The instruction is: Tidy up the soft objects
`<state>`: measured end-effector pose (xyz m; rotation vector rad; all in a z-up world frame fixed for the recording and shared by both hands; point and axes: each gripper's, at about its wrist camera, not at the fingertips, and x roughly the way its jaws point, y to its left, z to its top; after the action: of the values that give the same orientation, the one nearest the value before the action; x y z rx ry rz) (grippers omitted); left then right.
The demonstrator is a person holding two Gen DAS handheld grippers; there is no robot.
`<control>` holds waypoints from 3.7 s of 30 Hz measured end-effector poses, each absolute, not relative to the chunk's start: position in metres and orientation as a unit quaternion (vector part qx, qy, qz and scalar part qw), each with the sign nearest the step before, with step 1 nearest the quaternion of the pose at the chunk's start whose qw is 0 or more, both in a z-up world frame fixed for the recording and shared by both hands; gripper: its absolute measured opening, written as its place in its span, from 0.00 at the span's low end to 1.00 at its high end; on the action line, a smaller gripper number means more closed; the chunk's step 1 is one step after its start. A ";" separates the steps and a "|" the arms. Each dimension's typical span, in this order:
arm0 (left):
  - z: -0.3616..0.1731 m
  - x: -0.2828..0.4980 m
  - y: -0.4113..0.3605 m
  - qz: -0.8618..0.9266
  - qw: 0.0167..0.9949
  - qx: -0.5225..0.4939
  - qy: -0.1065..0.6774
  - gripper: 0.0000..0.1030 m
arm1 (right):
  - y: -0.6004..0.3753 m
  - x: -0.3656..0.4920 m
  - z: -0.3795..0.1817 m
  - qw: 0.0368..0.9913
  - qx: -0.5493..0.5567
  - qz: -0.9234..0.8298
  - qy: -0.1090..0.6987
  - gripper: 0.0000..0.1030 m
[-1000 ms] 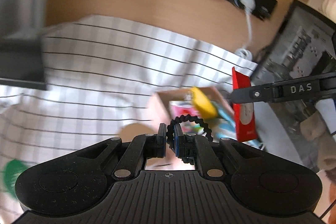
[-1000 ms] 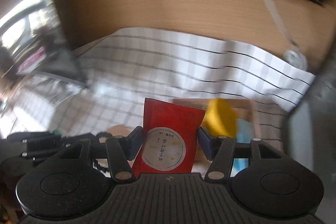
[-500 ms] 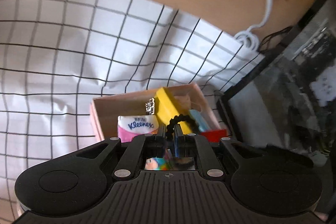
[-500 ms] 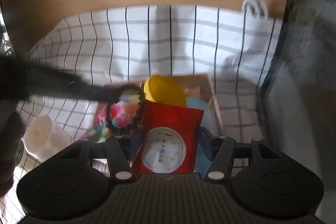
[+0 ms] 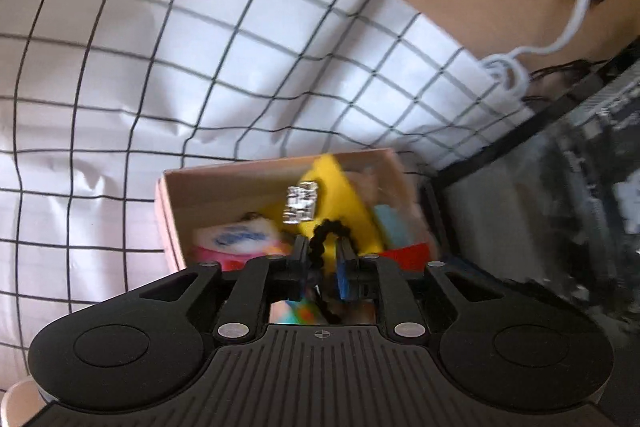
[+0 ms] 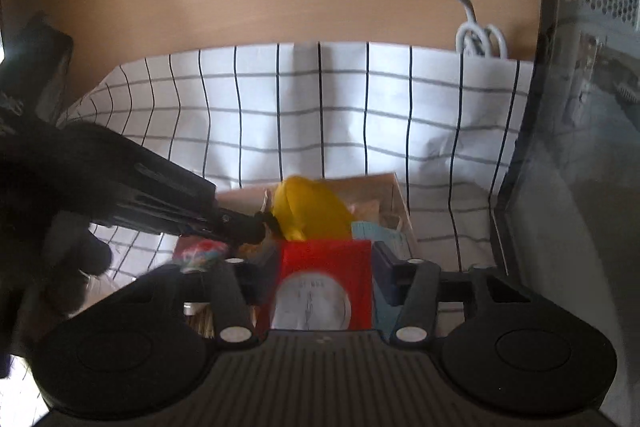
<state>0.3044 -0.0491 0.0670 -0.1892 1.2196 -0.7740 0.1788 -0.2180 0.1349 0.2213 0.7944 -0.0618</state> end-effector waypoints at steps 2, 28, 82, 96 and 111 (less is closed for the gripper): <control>0.081 0.303 -0.044 -0.361 0.757 -0.078 0.539 0.17 | -0.214 0.185 0.133 0.915 0.104 -0.022 0.389 0.48; 0.128 0.131 0.063 -0.363 0.820 0.012 0.444 0.17 | -0.191 0.189 0.111 0.888 0.104 -0.055 0.445 0.48; 0.009 -0.019 0.016 -0.057 0.939 0.019 0.339 0.65 | -0.171 0.031 0.040 0.918 0.006 0.103 0.382 1.00; 0.008 -0.017 0.015 -0.056 0.938 0.025 0.342 0.65 | -0.171 0.031 0.040 0.918 0.006 0.103 0.382 1.00; 0.008 -0.017 0.015 -0.056 0.938 0.024 0.342 0.65 | -0.170 0.031 0.040 0.918 0.006 0.103 0.382 1.00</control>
<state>-0.0165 0.0154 0.0081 0.0494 0.6982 -0.1147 0.0311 -0.1704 0.0398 0.0127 0.7862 0.2113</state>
